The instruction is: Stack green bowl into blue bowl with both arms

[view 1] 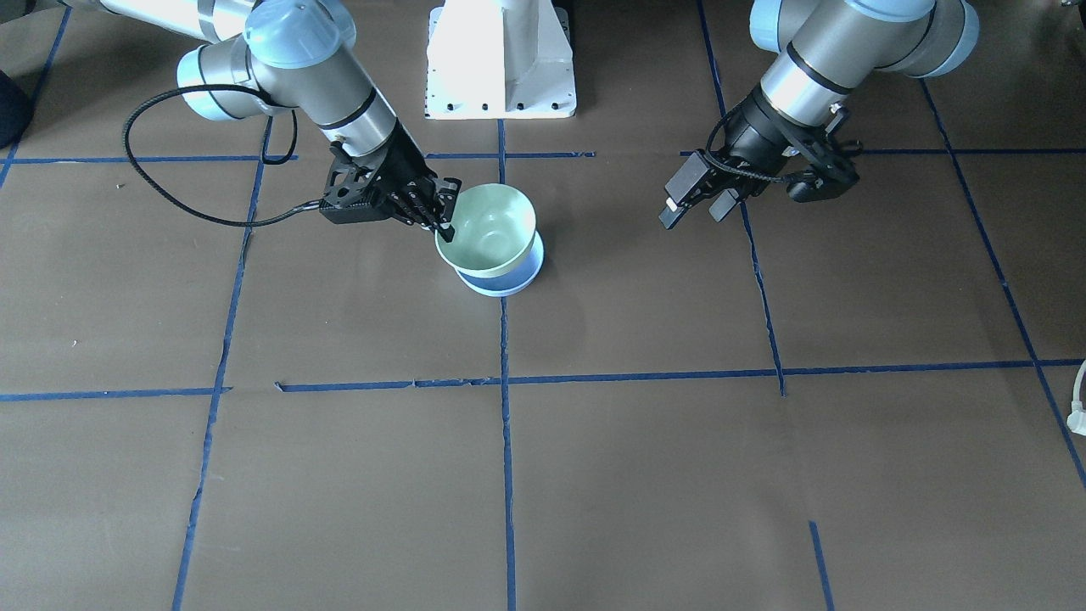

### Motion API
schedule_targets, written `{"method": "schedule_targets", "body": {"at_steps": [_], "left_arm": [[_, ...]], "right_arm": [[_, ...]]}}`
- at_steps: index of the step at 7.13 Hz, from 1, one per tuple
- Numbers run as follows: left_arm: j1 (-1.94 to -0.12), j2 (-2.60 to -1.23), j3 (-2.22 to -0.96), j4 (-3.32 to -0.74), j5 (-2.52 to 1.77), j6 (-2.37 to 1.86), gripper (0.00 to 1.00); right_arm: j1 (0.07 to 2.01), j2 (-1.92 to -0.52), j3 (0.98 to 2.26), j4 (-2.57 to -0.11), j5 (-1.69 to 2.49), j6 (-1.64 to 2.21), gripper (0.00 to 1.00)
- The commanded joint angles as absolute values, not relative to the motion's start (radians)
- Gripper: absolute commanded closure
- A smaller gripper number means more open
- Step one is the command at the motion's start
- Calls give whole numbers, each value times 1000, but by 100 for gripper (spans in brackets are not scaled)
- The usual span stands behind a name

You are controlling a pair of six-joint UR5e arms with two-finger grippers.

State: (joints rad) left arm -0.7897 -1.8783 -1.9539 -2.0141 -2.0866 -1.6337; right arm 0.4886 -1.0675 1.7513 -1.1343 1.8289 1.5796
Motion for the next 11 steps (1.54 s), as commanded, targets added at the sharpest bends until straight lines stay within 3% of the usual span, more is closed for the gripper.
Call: {"method": "schedule_targets", "body": {"at_steps": [1, 5, 6, 7, 9, 11], "left_arm": [[-790, -1881, -1956, -2014, -2086, -1634, 0], [-788, -1882, -1959, -2014, -2086, -1634, 0], [-790, -1882, -1960, -2014, -2086, -1634, 0], [-790, -1882, -1960, -2014, -2085, -1634, 0], [-790, -1885, -1960, -2014, -2085, -1635, 0], [-788, -1885, -1959, -2014, -2085, -1635, 0]], "right_arm": [[483, -1045, 1704, -1135, 1824, 1580, 99], [483, -1034, 1684, -1137, 1822, 1575, 98], [483, -1007, 1652, -1137, 1822, 1575, 75], [483, -994, 1646, -1138, 1822, 1577, 1], [488, -1000, 1660, -1135, 1827, 1572, 0], [517, -1047, 1757, -1146, 1836, 1571, 0]]}}
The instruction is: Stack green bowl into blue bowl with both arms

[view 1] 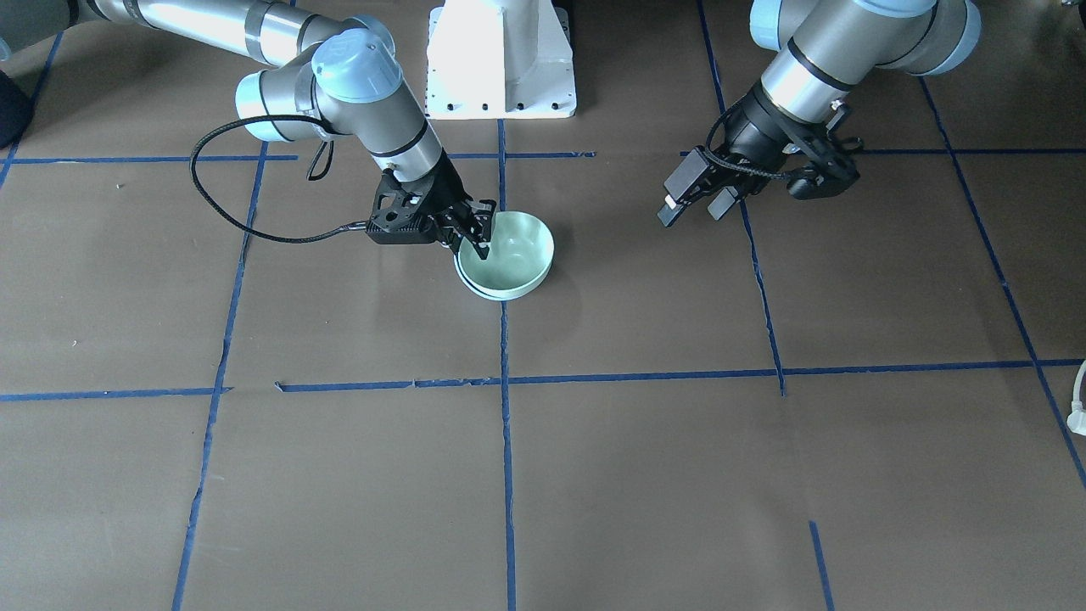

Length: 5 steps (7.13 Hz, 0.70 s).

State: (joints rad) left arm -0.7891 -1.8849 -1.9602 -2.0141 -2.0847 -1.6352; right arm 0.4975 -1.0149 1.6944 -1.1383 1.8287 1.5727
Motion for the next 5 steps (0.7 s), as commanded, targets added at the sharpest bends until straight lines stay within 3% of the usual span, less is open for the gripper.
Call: {"method": "schedule_targets", "body": {"at_steps": [1, 3, 5], "left_arm": [[-788, -1884, -1957, -2014, -2085, -1634, 0], [-796, -1873, -1950, -2011, -2088, -1564, 0], [-852, -1725, -1960, -2010, -2086, -1285, 0]], "right_arm": [[540, -1134, 1852, -1146, 1841, 1569, 0], [698, -1280, 1904, -1144, 2002, 1525, 0], [861, -1449, 1899, -1138, 2109, 1201, 0]]}}
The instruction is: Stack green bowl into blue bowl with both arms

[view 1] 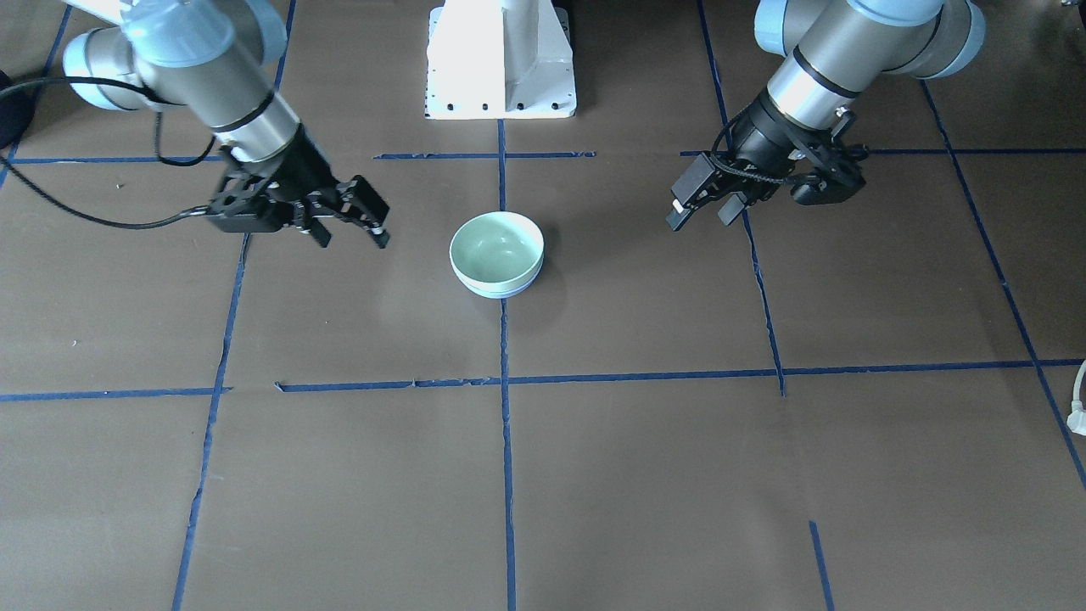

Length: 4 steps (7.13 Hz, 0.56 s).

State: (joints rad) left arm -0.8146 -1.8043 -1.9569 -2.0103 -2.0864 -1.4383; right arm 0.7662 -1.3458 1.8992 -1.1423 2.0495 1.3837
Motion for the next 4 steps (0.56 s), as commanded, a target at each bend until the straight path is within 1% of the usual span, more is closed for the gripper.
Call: {"method": "schedule_targets", "body": {"at_steps": [1, 3, 4], "left_arm": [[-903, -1647, -1959, -2008, -2086, -1117, 0], [-1024, -1510, -1945, -2008, -2088, -752, 0], [-1108, -1484, -1928, -1941, -2091, -536, 0]], "right_arm": [[943, -1530, 1891, -1149, 2118, 990, 0], [1157, -1578, 1757, -1152, 2250, 638, 0], [1257, -1583, 1685, -1163, 2319, 473, 0]]}}
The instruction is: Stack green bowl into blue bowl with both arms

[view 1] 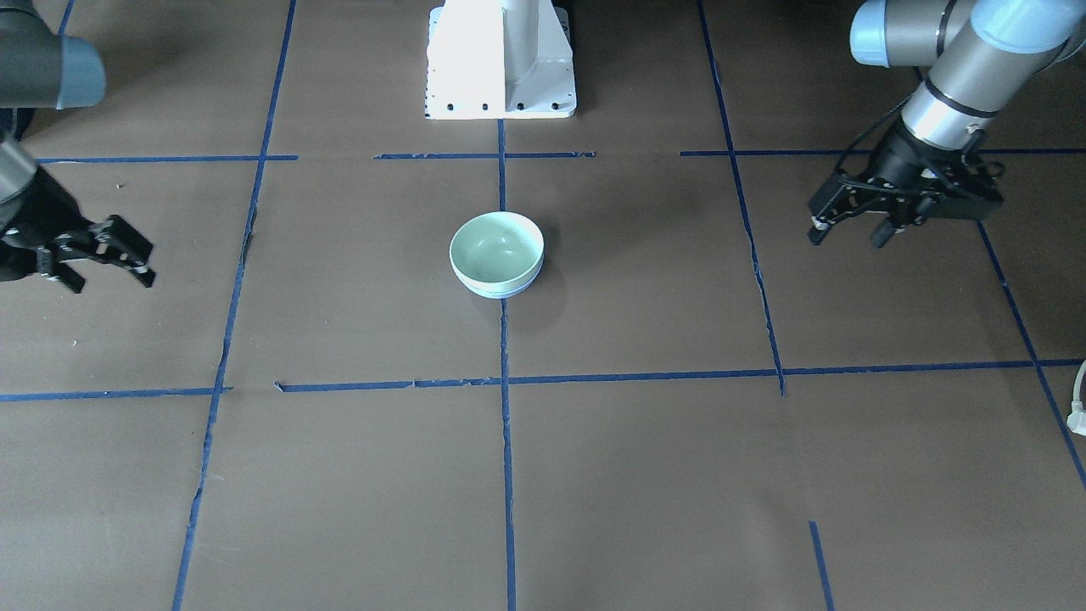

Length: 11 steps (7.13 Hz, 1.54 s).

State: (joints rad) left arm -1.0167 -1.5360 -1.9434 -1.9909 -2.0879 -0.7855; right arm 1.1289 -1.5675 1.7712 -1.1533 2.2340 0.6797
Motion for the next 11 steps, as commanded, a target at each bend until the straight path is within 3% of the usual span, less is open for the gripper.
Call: {"method": "schedule_targets", "body": {"at_steps": [1, 3, 5, 7, 11], "left_arm": [[-1203, -1492, -1928, -1796, -2091, -308, 0], [-1386, -1494, -1928, -1605, -2165, -65, 0], [-1507, -1482, -1925, -1453, -2299, 119, 0], [-1571, -1479, -1820, -1411, -2366, 254, 0], [-1569, -1489, -1792, -1396, -2376, 143, 0]], "right_arm": [[1322, -1591, 1651, -1230, 2327, 290, 0], [1481, -1602, 1647, -1491, 2327, -110, 0], [1569, -1577, 1658, -1652, 2327, -279, 0], [1569, -1574, 1660, -1660, 2327, -290, 0], [1540, -1551, 1666, -1678, 2289, -268, 0]]}}
